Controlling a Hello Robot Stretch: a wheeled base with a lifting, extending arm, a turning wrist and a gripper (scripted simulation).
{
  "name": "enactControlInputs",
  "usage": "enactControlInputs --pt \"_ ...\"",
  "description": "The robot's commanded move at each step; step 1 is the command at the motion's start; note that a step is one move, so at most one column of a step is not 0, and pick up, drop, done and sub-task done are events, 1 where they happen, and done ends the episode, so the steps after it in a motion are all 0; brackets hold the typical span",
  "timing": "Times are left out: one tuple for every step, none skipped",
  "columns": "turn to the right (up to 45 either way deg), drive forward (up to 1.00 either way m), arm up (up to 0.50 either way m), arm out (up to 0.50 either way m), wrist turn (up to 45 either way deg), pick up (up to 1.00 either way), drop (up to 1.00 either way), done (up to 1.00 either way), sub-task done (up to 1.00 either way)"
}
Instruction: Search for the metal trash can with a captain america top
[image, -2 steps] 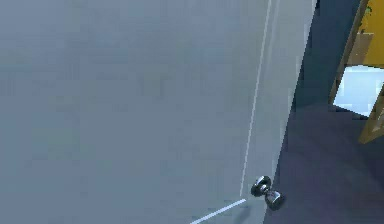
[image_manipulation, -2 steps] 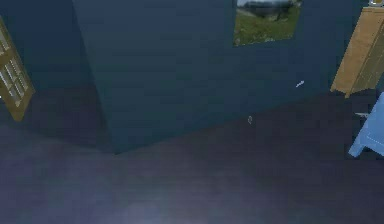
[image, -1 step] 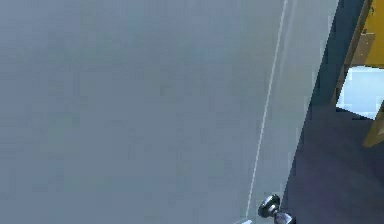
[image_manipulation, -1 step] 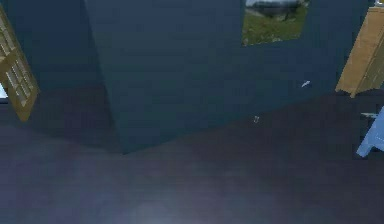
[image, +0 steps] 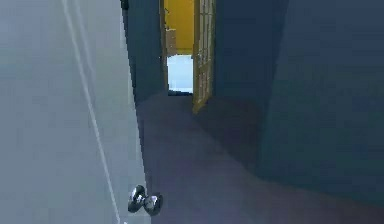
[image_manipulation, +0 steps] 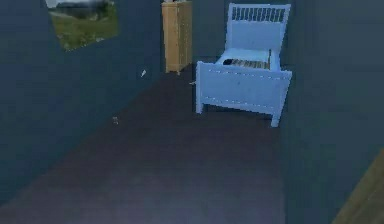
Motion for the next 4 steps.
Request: enactControlInputs --pt "45.0 0.0 0.0 0.0 0.0 0.0 0.0 0.0 0.0" --pt "30.0 0.0 0.0 0.0 0.0 0.0 0.0 0.0 0.0" --pt "0.0 0.3 0.0 0.0 0.0 0.0 0.0 0.0 0.0" --pt "-45.0 0.0 0.0 0.0 0.0 0.0 0.0 0.0 0.0"
